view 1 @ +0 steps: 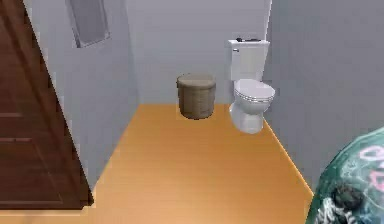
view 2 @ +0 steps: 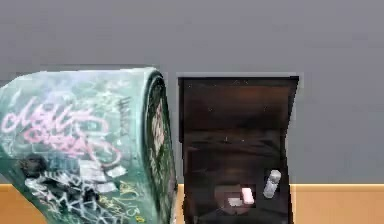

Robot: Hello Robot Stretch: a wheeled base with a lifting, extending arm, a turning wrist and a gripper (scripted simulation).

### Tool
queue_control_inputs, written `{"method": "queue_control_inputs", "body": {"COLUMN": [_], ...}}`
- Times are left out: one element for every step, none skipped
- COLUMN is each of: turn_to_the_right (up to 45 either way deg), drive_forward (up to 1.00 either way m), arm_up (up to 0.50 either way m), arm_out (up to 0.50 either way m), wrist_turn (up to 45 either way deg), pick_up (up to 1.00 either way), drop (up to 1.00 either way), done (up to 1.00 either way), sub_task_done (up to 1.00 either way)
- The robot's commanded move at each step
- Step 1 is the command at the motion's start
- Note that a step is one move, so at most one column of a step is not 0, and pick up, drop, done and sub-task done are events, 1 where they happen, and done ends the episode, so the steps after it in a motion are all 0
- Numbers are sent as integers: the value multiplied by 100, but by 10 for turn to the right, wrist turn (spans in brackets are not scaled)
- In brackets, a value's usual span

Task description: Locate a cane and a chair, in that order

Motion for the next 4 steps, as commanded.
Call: {"method": "queue_control_inputs", "body": {"turn_to_the_right": [-450,-450,-450,-150], "drive_forward": [0,0,0,0], "arm_up": [0,0,0,0], "arm_out": [0,0,0,0], "wrist_turn": [0,0,0,0], "pick_up": [0,0,0,0], "drop": [0,0,0,0], "done": [0,0,0,0], "sub_task_done": [0,0,0,0]}}
